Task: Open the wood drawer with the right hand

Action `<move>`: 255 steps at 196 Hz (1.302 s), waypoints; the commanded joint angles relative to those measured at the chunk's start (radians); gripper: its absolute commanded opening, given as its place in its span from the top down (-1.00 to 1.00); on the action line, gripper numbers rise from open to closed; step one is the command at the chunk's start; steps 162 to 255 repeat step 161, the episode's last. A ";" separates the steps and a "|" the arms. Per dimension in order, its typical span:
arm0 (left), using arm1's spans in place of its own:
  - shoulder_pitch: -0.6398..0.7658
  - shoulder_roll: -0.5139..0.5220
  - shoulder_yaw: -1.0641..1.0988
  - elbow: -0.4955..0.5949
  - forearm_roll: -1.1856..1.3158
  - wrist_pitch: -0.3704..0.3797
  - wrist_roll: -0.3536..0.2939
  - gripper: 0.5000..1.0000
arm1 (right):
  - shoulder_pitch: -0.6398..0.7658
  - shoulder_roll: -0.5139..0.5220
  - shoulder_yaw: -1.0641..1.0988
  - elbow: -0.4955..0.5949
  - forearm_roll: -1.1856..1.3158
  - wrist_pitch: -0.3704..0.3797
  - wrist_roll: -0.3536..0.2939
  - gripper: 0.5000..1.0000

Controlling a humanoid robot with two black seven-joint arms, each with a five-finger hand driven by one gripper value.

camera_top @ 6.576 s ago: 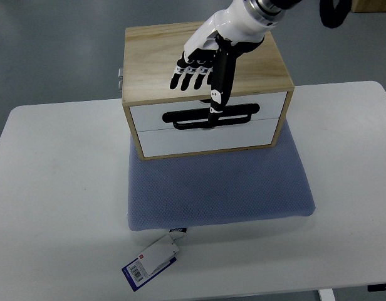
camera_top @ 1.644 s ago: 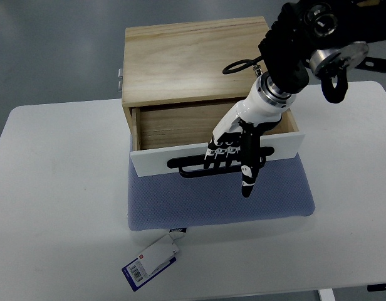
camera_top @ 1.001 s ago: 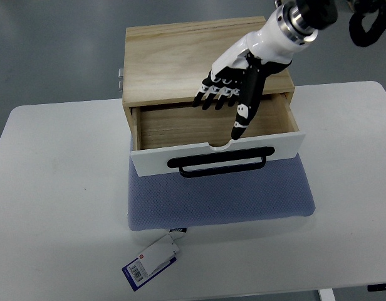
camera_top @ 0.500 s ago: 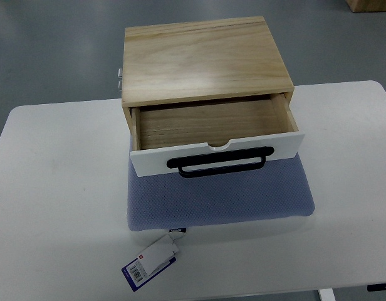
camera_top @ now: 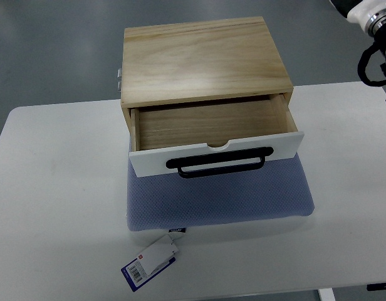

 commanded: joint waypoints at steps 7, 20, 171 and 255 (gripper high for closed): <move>0.000 0.000 -0.001 -0.004 0.000 0.000 0.001 -1.00 | -0.072 0.065 0.102 -0.008 -0.001 0.018 0.005 -0.78; 0.000 0.000 -0.001 0.001 0.000 0.000 0.001 -1.00 | -0.095 0.082 0.118 -0.019 -0.001 0.029 0.006 -0.78; 0.000 0.000 -0.001 0.004 0.000 0.000 0.001 -1.00 | -0.183 0.123 0.133 -0.062 -0.001 0.128 0.060 -0.78; 0.000 0.000 -0.001 0.004 0.000 0.000 0.001 -1.00 | -0.183 0.123 0.133 -0.062 -0.001 0.128 0.060 -0.78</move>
